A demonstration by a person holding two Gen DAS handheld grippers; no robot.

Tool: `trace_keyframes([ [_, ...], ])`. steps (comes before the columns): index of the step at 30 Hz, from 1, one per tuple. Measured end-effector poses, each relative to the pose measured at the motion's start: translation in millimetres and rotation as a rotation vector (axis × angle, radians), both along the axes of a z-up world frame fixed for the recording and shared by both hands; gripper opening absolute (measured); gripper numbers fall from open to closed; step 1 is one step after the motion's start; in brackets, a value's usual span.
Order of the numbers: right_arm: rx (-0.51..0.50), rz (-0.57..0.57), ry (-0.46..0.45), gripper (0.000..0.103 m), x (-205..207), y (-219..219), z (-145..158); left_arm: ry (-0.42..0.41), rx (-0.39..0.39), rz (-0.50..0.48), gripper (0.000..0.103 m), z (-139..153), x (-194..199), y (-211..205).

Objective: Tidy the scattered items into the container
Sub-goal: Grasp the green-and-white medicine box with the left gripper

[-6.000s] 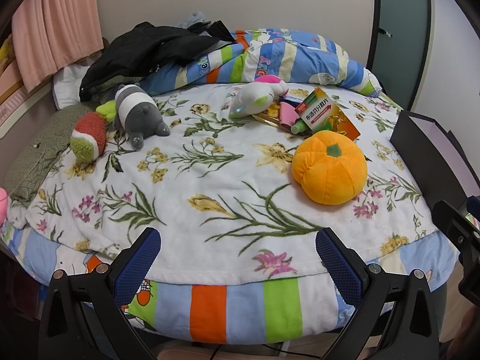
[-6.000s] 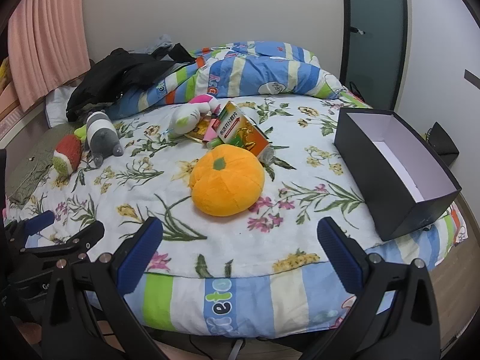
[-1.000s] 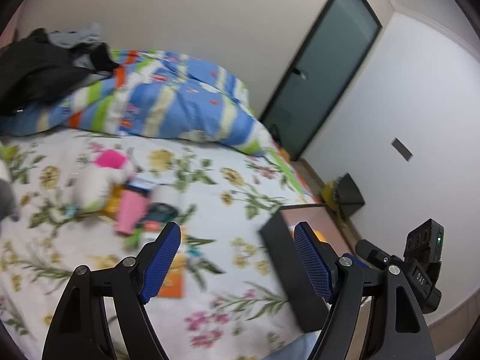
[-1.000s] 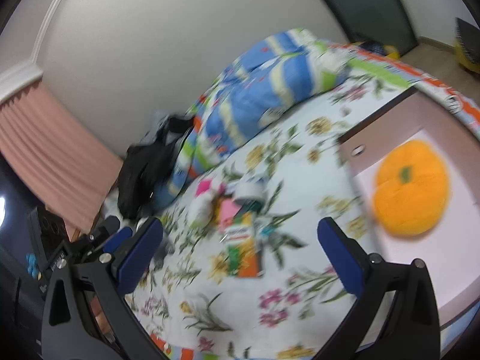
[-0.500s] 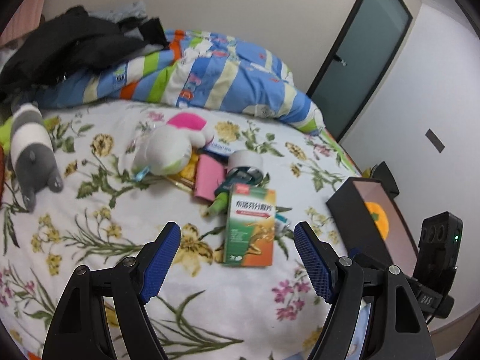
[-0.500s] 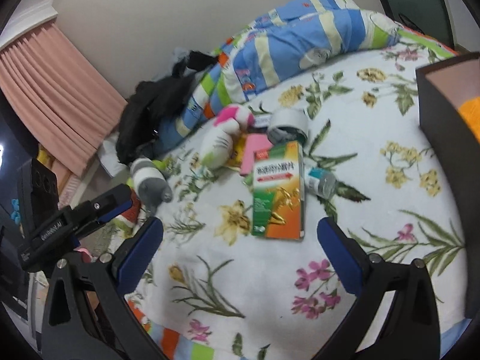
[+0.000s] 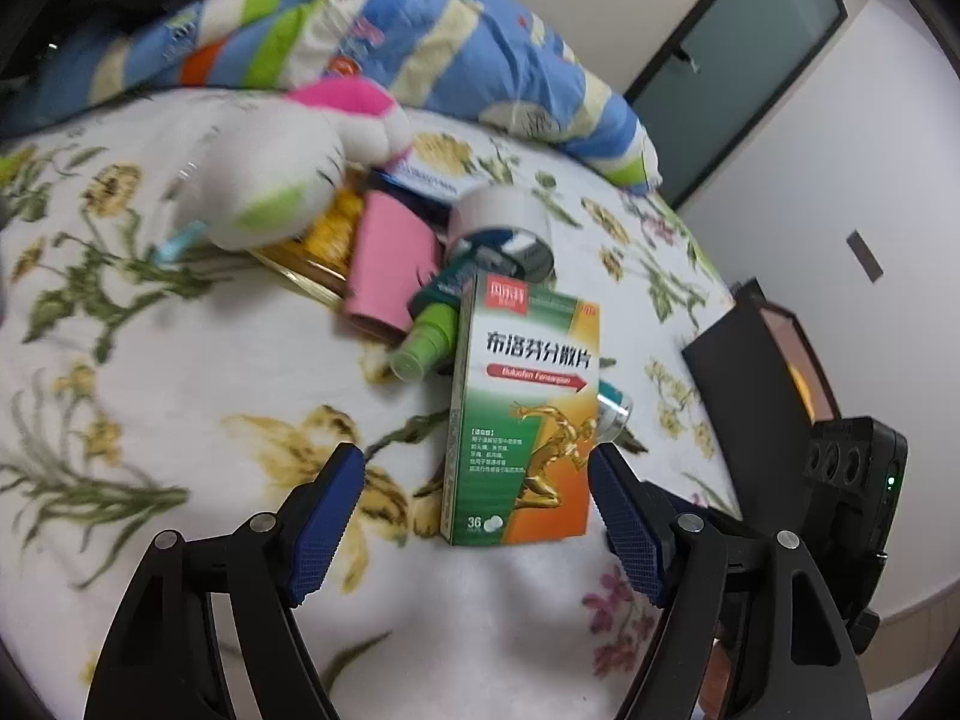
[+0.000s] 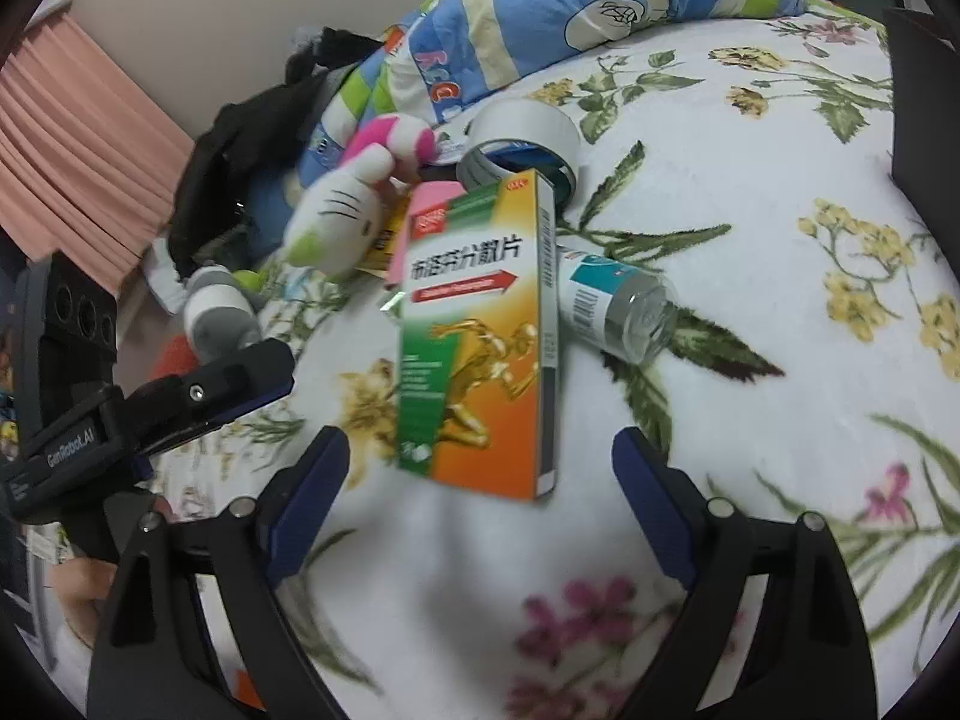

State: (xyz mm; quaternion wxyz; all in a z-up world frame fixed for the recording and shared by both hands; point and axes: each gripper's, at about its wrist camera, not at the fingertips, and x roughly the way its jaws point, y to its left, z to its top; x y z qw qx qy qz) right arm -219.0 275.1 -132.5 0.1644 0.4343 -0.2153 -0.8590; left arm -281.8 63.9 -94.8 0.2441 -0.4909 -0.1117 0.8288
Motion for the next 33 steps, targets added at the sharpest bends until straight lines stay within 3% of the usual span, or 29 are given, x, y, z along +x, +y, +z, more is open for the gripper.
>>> trace_keyframes([
  [16, 0.104, 0.084, 0.040, 0.090, -39, -32, -26, -0.134, 0.087, -0.070, 0.072, -51, -47, 29],
  [23, 0.089, 0.088, 0.048, 0.090, -45, -35, -26, -0.141, 0.113, -0.085, 0.072, -52, -50, 37],
  [27, 0.130, 0.095, 0.047, 0.082, -43, -42, -24, -0.119, 0.083, -0.090, 0.071, -48, -46, 42],
  [33, 0.071, 0.067, 0.054, 0.076, -32, -34, -11, -0.098, 0.074, -0.091, 0.065, -34, -38, 39],
])
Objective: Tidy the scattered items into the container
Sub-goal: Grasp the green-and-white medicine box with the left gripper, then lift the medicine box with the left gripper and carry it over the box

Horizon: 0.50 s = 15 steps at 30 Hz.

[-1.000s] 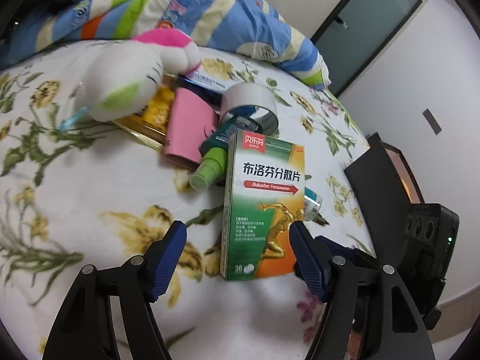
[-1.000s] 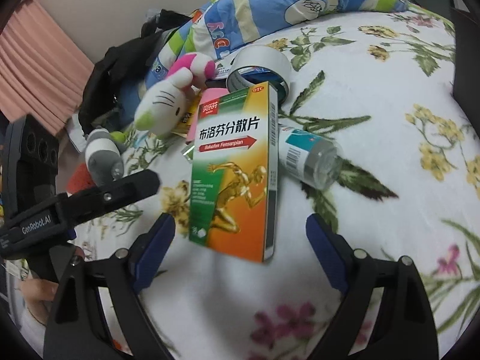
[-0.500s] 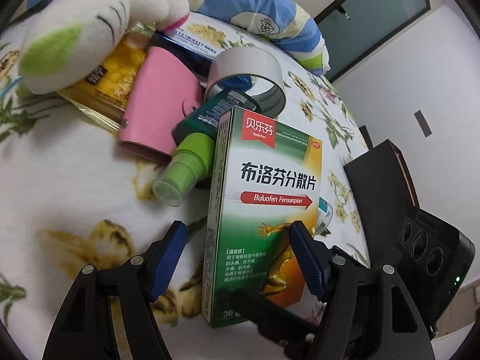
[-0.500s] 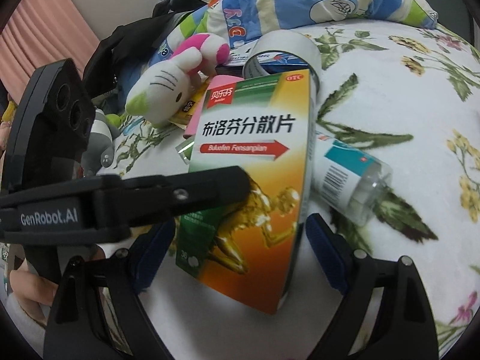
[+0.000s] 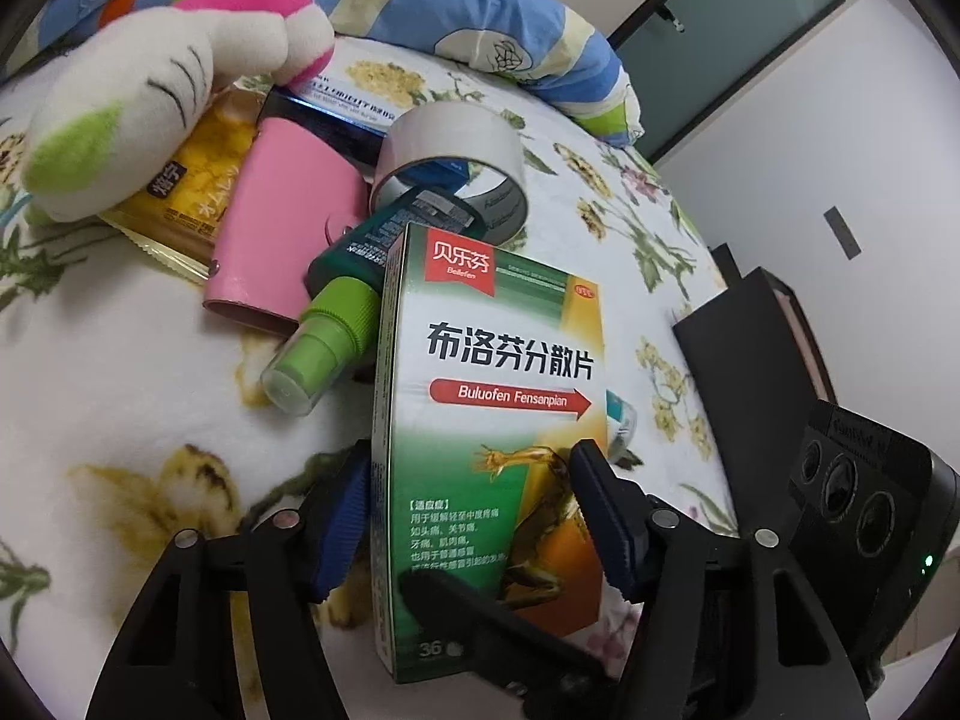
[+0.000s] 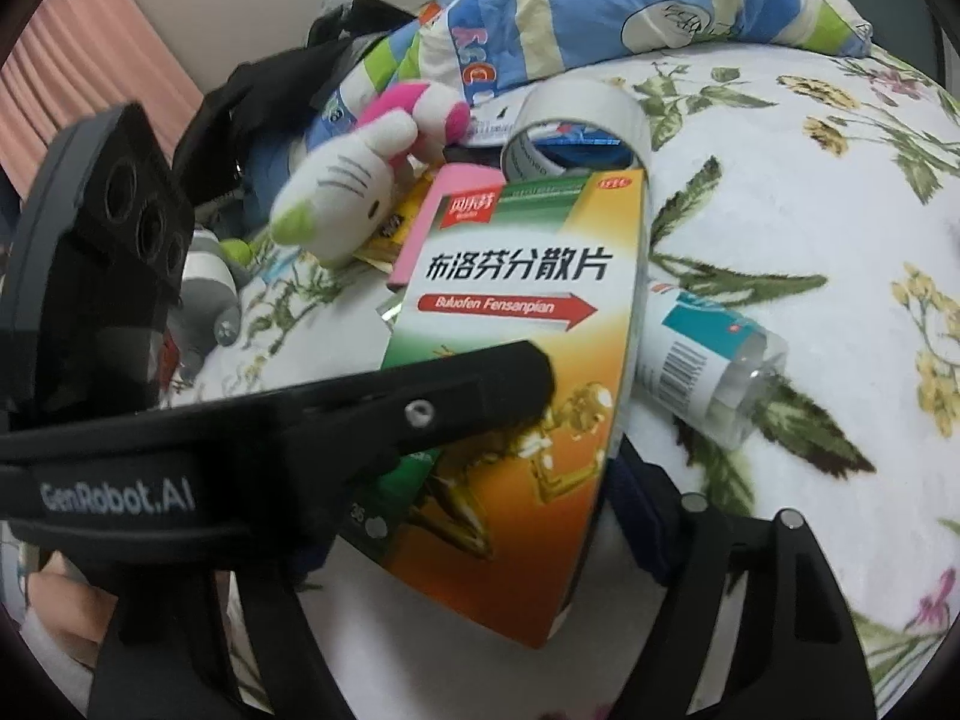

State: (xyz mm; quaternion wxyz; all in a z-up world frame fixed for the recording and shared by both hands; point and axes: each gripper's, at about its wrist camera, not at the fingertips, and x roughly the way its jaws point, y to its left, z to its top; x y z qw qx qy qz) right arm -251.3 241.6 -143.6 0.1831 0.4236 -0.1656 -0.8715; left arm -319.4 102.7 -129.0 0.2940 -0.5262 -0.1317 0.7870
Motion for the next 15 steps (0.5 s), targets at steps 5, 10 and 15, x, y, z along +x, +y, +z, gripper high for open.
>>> trace_keyframes([
  [5, -0.001, -0.002, 0.039, 0.075, 14, -1, 25, 0.044, 0.000, 0.002, 0.066, 28, 16, 1],
  [10, 0.000, -0.011, 0.088, 0.075, 32, 5, 55, 0.092, 0.007, -0.004, 0.066, 62, 33, 4],
  [15, -0.001, -0.022, 0.144, 0.075, 55, 15, 90, 0.152, 0.011, -0.015, 0.066, 99, 56, 12],
])
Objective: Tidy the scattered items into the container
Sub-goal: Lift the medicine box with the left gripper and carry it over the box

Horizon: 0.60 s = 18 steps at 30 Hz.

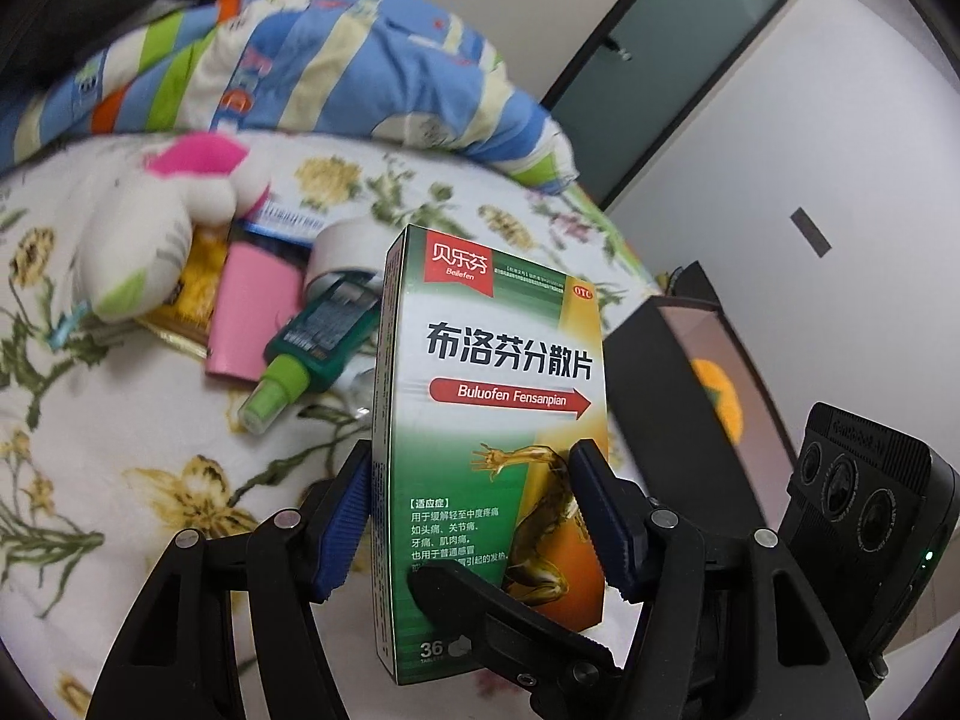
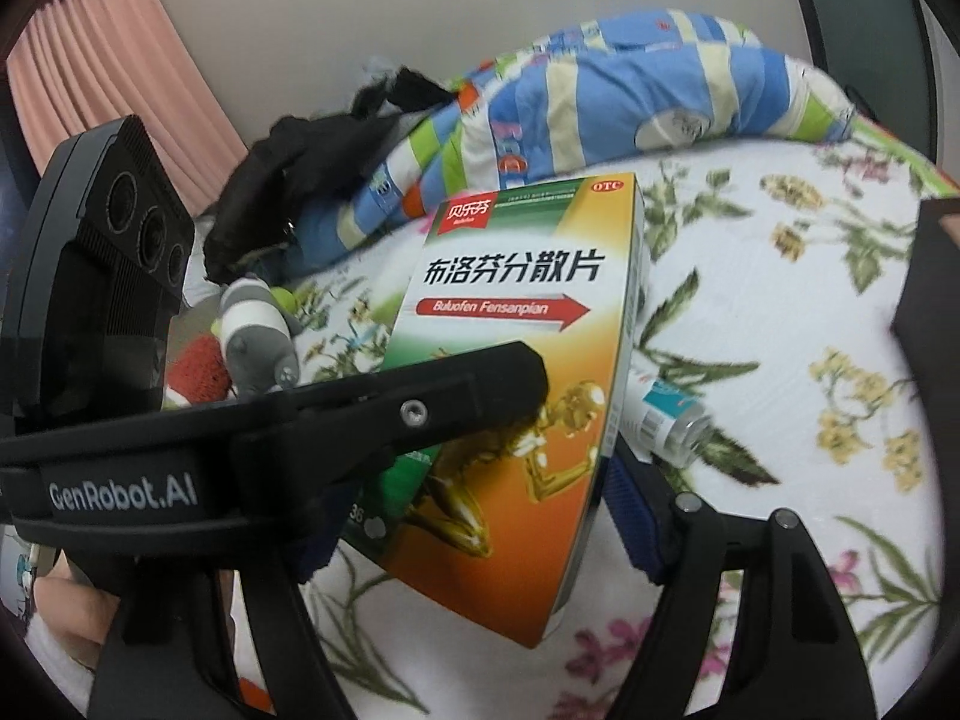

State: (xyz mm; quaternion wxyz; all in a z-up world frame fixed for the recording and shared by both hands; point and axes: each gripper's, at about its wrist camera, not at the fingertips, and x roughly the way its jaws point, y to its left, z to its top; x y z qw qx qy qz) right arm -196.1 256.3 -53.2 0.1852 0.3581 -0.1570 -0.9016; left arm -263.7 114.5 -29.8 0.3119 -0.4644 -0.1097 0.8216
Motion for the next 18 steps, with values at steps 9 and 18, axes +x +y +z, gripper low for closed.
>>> trace_keyframes([
  [9, 0.008, -0.033, 0.100, 0.075, 48, 24, 67, 0.103, 0.016, -0.029, 0.066, 68, 45, 22],
  [18, 0.020, -0.076, 0.166, 0.075, 95, 54, 107, 0.170, 0.033, -0.070, 0.066, 116, 89, 51],
])
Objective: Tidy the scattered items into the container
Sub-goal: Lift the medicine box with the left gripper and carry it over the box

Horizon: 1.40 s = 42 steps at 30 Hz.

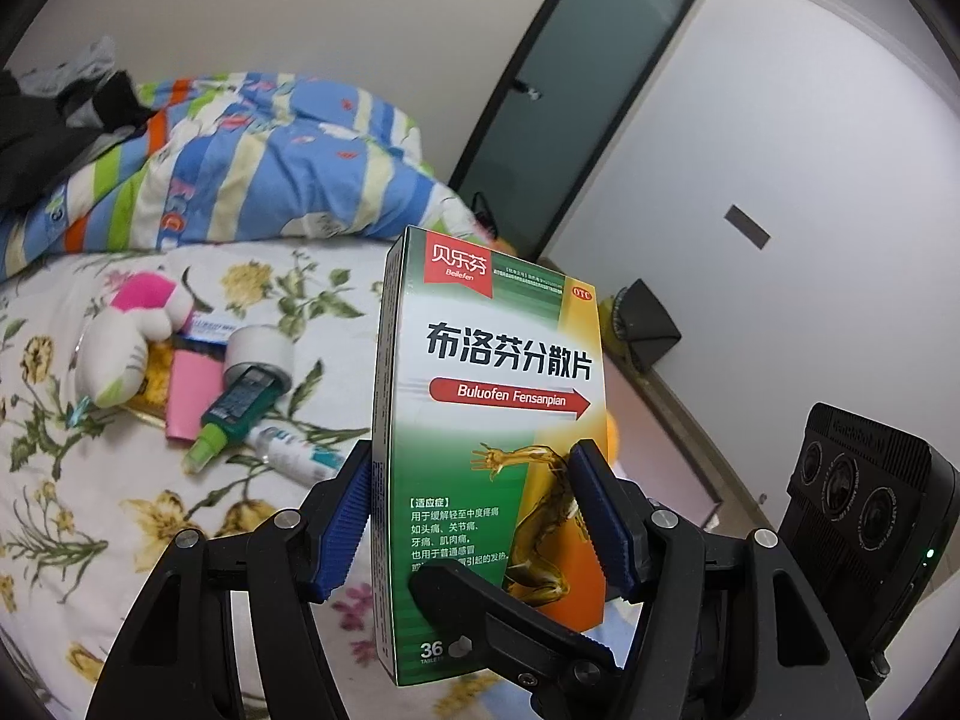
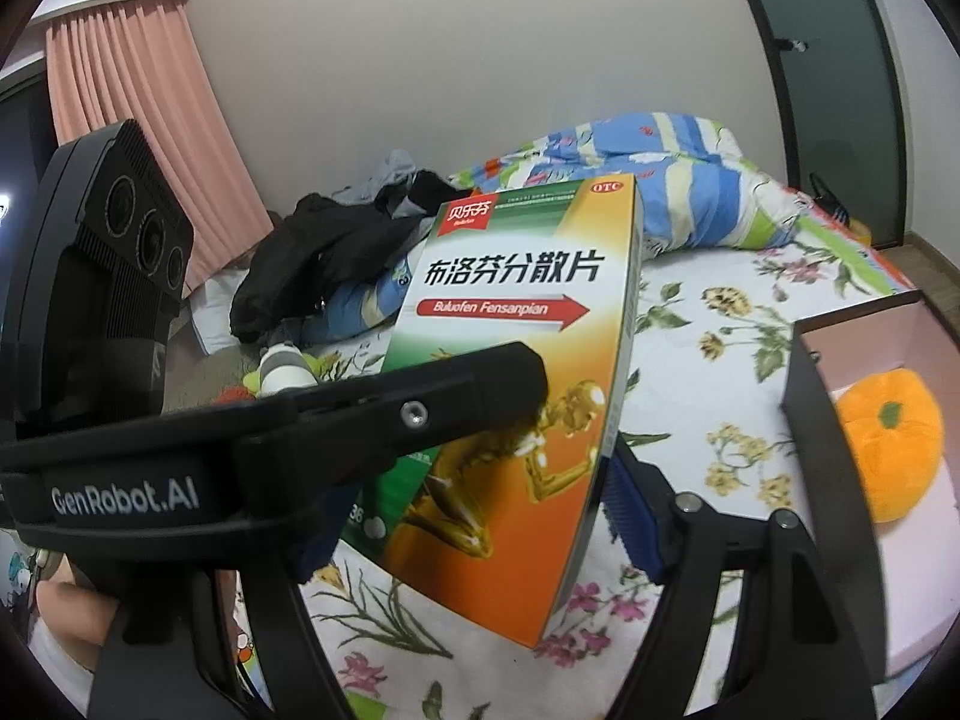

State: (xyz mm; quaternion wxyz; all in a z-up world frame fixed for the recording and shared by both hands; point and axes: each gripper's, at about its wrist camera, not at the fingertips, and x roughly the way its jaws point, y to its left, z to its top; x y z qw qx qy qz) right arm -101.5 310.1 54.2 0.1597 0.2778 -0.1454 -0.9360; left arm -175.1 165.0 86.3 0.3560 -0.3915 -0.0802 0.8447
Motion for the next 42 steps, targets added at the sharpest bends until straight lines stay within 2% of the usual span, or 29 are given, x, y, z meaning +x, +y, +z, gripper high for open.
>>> trace_keyframes([
  [9, 0.011, -0.074, 0.025, 0.075, 39, 38, 19, 0.023, 0.017, -0.068, 0.066, 19, 31, 46],
  [22, 0.015, -0.170, 0.026, 0.075, 74, 102, 24, 0.016, 0.017, -0.166, 0.066, 19, 58, 118],
  [32, 0.001, -0.245, -0.013, 0.075, 82, 155, 6, -0.025, 0.002, -0.238, 0.066, -2, 60, 177],
  [42, -0.045, -0.289, -0.069, 0.075, 71, 197, -37, -0.076, -0.051, -0.283, 0.066, -42, 52, 226],
])
